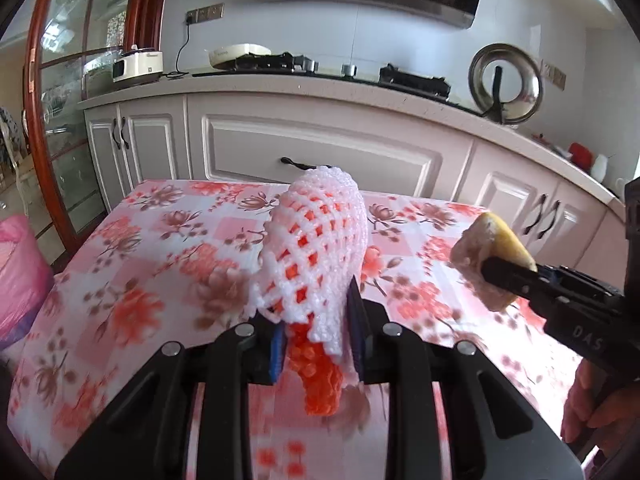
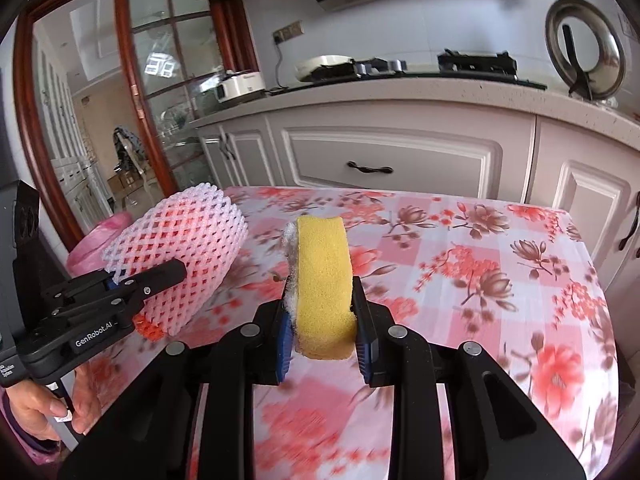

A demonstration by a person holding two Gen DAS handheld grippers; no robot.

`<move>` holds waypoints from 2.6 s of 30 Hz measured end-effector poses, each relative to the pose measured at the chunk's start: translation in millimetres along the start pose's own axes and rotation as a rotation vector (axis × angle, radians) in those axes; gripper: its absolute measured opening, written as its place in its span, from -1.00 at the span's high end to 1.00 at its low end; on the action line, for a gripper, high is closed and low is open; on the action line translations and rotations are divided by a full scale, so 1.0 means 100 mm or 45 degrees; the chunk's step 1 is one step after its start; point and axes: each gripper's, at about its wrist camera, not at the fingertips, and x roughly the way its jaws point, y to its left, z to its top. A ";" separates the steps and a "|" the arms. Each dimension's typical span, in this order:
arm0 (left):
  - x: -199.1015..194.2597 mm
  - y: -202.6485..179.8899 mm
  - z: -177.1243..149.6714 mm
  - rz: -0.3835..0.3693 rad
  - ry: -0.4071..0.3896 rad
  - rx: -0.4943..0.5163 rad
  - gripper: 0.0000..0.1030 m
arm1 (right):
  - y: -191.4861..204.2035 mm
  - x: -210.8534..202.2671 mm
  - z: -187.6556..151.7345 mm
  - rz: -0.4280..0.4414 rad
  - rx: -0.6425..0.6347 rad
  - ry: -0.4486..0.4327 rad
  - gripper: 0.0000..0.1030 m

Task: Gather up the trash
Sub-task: 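Carry the foam net and yellow sponge over the pink bin, then open both grippers to drop the items into the bin and withdraw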

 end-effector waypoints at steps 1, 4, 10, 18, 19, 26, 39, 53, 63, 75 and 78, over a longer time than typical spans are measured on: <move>-0.10 -0.01 -0.03 -0.001 -0.009 0.001 0.51 | 0.08 -0.10 -0.03 0.009 -0.011 -0.008 0.48; -0.45 -0.03 -0.16 -0.012 -0.043 0.001 0.50 | 0.28 -0.31 -0.11 0.022 -0.047 -0.027 0.48; -0.98 -0.08 -0.39 -0.020 -0.093 0.026 0.50 | 0.63 -0.67 -0.27 0.042 -0.123 -0.044 0.48; -1.63 -0.05 -0.54 0.020 -0.184 0.055 0.50 | 0.91 -1.04 -0.37 0.067 -0.180 -0.080 0.48; -1.69 -0.04 -0.54 0.028 -0.200 0.056 0.49 | 0.94 -1.06 -0.37 0.068 -0.189 -0.084 0.48; -2.02 -0.01 -0.54 0.066 -0.269 0.057 0.49 | 1.20 -1.25 -0.31 0.102 -0.260 -0.127 0.48; -2.17 0.53 -0.60 0.193 -0.285 -0.060 0.49 | 1.95 -0.80 -0.21 0.246 -0.409 -0.056 0.48; -2.28 1.76 -0.82 0.449 -0.274 -0.281 0.49 | 2.94 0.13 -0.02 0.440 -0.555 0.035 0.48; -2.17 2.63 -0.77 0.611 -0.233 -0.383 0.48 | 3.68 0.93 0.27 0.602 -0.582 0.088 0.48; -1.76 3.84 -0.19 0.704 -0.206 -0.458 0.44 | 4.39 2.03 0.82 0.714 -0.555 0.149 0.48; -1.62 4.14 -0.07 0.722 -0.200 -0.481 0.44 | 4.53 2.31 0.94 0.747 -0.520 0.169 0.48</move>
